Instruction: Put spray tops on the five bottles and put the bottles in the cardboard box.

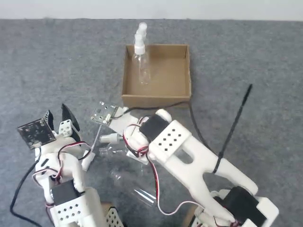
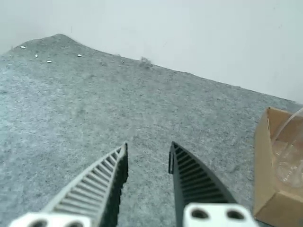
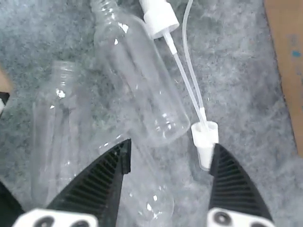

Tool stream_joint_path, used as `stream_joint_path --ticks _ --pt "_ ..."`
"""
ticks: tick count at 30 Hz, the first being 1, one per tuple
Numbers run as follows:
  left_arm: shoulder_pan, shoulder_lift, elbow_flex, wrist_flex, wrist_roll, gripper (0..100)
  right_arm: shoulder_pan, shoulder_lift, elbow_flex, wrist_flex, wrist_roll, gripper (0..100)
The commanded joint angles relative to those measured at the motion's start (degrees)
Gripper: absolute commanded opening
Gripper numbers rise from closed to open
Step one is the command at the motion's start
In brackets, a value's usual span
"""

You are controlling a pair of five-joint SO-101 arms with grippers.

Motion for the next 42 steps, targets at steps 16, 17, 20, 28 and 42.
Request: stream_joint_path --ticks 16,17,20,28,42 --pt "-0.09 -0.88 -0.66 -1.67 -0.35 14 -2.33 -3.03 19.08 -24.75 8.97 32.9" --pt "-0.09 -0.88 -0.66 -1.67 -0.35 14 -2.33 -2.68 19.34 -25.27 9.14 32.9" --pt "-0.09 -0.88 -0.66 -1.67 -0.35 14 -2.24 0.48 19.25 -26.51 9.14 32.9" --pt "0.00 -0.88 -0.66 -1.67 -0.35 14 -1.80 9.36 14.59 -25.27 11.60 32.9" --pt "0.00 -0.88 -0.66 -1.67 -0.35 14 1.19 3.38 13.98 -22.64 11.52 16.8"
